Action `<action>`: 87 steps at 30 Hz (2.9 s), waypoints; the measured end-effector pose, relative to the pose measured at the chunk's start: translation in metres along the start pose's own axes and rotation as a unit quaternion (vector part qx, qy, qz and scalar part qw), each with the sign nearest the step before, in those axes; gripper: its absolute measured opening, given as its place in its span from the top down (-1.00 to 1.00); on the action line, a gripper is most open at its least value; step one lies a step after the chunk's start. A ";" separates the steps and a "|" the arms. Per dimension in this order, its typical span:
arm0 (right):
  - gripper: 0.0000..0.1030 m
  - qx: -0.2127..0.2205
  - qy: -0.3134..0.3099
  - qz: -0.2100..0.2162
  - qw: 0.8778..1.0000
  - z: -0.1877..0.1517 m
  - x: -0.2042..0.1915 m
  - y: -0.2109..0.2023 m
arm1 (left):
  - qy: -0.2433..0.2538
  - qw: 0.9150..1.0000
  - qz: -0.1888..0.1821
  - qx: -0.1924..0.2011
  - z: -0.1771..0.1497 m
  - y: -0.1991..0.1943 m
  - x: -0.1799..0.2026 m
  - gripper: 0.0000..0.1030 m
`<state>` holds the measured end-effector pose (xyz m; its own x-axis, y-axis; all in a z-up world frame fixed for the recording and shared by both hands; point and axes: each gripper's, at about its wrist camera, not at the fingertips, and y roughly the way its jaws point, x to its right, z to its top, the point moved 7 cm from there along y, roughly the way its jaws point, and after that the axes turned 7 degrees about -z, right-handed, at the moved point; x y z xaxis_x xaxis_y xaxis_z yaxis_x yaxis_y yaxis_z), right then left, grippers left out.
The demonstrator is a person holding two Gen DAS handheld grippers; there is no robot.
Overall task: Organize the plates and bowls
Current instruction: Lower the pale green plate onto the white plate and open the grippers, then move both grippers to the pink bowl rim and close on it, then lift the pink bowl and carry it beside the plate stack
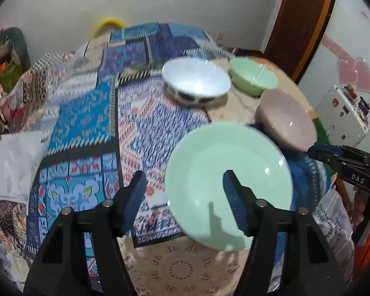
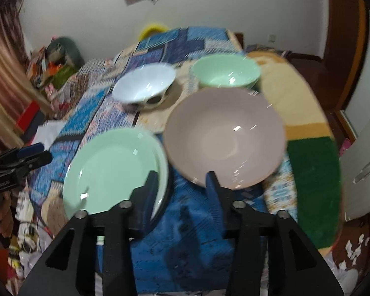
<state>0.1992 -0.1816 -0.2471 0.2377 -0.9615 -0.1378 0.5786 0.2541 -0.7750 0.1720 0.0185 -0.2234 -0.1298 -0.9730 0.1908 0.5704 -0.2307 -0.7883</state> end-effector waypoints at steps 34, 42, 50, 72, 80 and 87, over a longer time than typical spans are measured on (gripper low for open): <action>-0.20 0.009 0.076 -0.042 0.996 0.020 0.094 0.042 | 0.060 0.996 -0.054 -0.041 0.070 0.144 0.112 -0.61; 0.38 -0.010 0.078 -0.020 0.997 0.014 0.090 0.057 | 0.066 0.994 -0.065 -0.065 0.067 0.167 0.119 0.00; 0.70 -0.014 0.080 -0.018 0.997 0.009 0.089 0.061 | 0.060 0.988 -0.096 -0.102 0.059 0.185 0.128 0.71; 0.70 0.027 0.070 -0.028 0.997 0.028 0.077 0.011 | 0.059 0.992 -0.091 -0.064 0.065 0.130 0.140 0.71; 0.70 0.048 0.064 -0.030 0.996 0.036 0.057 -0.010 | 0.059 0.994 -0.088 -0.034 0.069 0.090 0.137 0.71; 0.70 0.060 0.047 -0.031 0.997 0.036 0.033 -0.025 | 0.054 0.995 -0.085 -0.013 0.062 0.054 0.125 0.71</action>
<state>0.2207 -0.2161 -0.2103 0.1286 -0.9797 -0.1538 0.6805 0.2000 -0.7049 0.2369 -0.1154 -0.2054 -0.3104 -0.9142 0.2605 0.5113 -0.3916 -0.7650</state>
